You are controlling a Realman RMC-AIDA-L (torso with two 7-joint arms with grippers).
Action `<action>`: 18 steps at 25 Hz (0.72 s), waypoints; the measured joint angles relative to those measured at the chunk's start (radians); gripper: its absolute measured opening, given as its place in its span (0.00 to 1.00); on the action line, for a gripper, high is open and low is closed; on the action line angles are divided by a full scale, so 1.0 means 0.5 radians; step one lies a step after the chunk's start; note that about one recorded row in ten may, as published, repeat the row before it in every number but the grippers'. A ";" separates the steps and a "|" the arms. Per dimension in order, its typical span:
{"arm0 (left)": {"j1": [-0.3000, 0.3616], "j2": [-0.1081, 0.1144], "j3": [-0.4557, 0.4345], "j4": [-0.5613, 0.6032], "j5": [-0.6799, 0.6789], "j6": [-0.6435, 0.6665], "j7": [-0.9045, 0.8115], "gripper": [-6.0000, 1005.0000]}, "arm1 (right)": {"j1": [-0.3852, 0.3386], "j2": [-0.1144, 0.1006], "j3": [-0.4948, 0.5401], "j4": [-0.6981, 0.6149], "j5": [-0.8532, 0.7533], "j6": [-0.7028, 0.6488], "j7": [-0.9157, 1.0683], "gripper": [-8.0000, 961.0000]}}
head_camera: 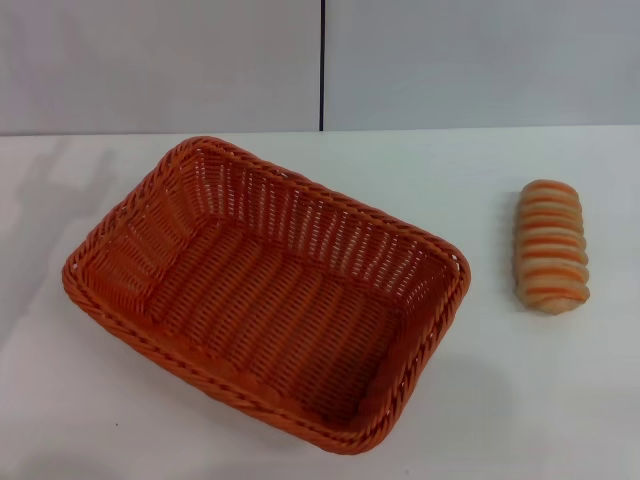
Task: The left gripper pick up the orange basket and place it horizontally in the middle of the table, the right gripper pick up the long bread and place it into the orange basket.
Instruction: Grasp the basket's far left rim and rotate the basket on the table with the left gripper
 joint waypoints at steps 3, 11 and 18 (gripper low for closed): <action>-0.003 0.007 0.006 0.007 0.010 -0.036 -0.030 0.74 | 0.001 -0.004 -0.001 -0.028 -0.088 -0.005 0.001 0.72; 0.000 0.048 0.150 0.157 0.011 -0.146 -0.223 0.74 | 0.018 -0.011 -0.004 -0.028 -0.096 -0.014 0.002 0.72; -0.018 0.160 0.349 0.505 0.349 -0.440 -0.673 0.74 | 0.025 -0.016 -0.006 -0.017 -0.096 -0.002 0.000 0.72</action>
